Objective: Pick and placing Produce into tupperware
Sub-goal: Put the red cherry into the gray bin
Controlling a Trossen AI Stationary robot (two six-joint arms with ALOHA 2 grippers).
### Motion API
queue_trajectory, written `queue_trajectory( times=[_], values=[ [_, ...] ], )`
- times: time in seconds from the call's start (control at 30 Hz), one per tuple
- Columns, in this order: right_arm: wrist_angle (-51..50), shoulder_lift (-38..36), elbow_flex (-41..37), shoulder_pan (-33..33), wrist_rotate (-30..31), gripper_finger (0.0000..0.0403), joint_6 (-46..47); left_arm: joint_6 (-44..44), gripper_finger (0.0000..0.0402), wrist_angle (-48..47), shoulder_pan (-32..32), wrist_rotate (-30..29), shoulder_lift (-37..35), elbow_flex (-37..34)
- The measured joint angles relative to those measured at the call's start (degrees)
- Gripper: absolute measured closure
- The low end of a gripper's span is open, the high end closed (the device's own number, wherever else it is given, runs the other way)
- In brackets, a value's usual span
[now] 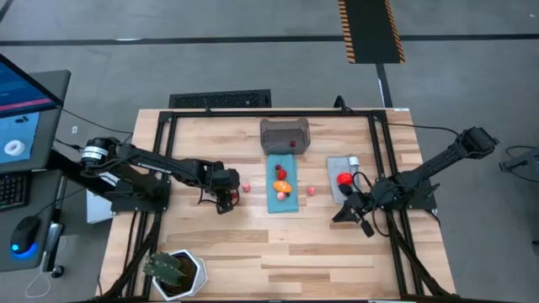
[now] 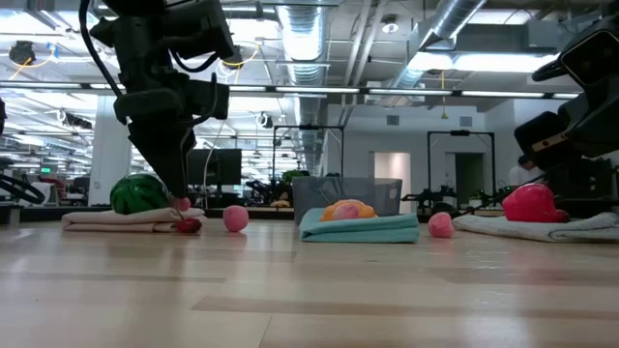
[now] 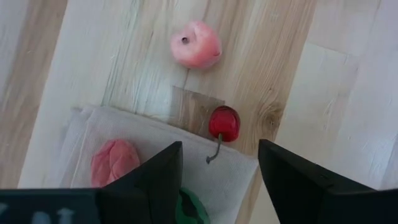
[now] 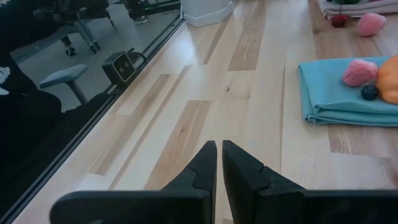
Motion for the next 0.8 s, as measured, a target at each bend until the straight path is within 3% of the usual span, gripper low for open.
queue_trajectory(
  times=[0.4, 0.8],
  values=[
    [0.00, 0.00, 0.00, 0.00, 0.00, 0.0353, 0.00, 2.27, 0.0392, 0.03, 0.00, -0.24, 0.00, 0.00],
    [-0.01, 0.01, 0.00, 0.00, 0.00, 0.0353, 0.00, 5.01, 0.0401, 3.09, 0.09, 0.59, 0.00, 2.81]
  ],
)
